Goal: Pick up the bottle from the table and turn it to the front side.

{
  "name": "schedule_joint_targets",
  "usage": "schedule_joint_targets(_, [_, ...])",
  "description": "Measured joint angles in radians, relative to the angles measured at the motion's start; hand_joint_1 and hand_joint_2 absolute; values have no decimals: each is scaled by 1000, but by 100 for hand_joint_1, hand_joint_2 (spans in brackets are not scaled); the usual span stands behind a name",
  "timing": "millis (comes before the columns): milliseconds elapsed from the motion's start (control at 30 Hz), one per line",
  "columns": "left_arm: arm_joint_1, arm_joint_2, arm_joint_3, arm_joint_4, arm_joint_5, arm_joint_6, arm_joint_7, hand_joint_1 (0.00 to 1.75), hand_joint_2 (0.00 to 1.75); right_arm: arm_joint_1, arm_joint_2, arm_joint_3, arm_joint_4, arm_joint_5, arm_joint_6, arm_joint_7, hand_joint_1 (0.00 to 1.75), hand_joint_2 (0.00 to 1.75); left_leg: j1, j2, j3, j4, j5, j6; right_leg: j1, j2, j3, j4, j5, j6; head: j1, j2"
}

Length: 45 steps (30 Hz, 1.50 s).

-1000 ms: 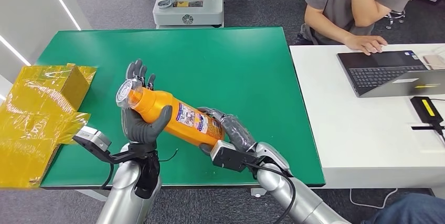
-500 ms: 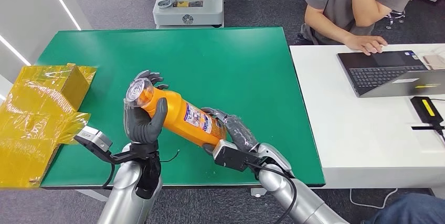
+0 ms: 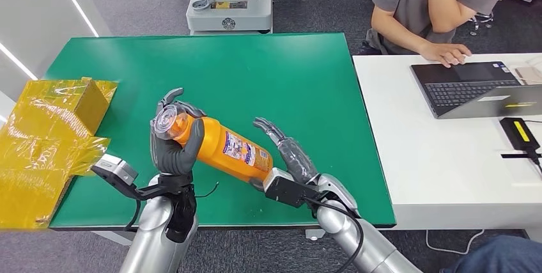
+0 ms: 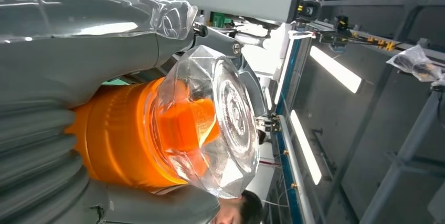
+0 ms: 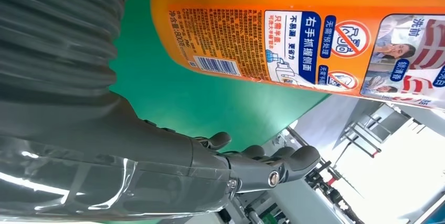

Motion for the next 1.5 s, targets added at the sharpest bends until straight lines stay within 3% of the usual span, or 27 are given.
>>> schedule_joint_targets(133, [0,0,1,0,0,6,0,175,175,4,4,-17,-18,-12,-63,9,0,175,0,0,0,0,0,0,0,0,0,0,0,0,0,0])
schedule_joint_targets(400, [0,4,20,0,13,58,-13,175,175,26,7,-98,-171,-61,-319,-14,0,175,0,0,0,0,0,0,0,0,0,0,0,0,0,0])
schedule_joint_targets(700, [21,10,31,-24,36,122,-9,175,175,166,7,-219,-357,-215,-572,-68,0,175,0,0,0,0,0,0,0,0,0,0,0,0,0,0])
schedule_joint_targets(933, [35,14,31,-37,43,144,-9,175,175,240,13,-267,-395,-210,-584,-91,0,175,0,0,0,0,0,0,0,0,0,0,0,0,0,0])
schedule_joint_targets(1200, [78,24,72,-92,54,197,-52,175,175,394,33,-345,-448,-200,-585,-94,0,175,0,0,0,-1,-2,0,0,-1,0,0,-2,0,0,0])
schedule_joint_targets(1500, [90,29,94,-127,55,201,-54,175,175,429,41,-362,-472,-201,-585,-87,0,175,0,0,0,-1,-1,0,0,-1,0,0,-1,0,0,0])
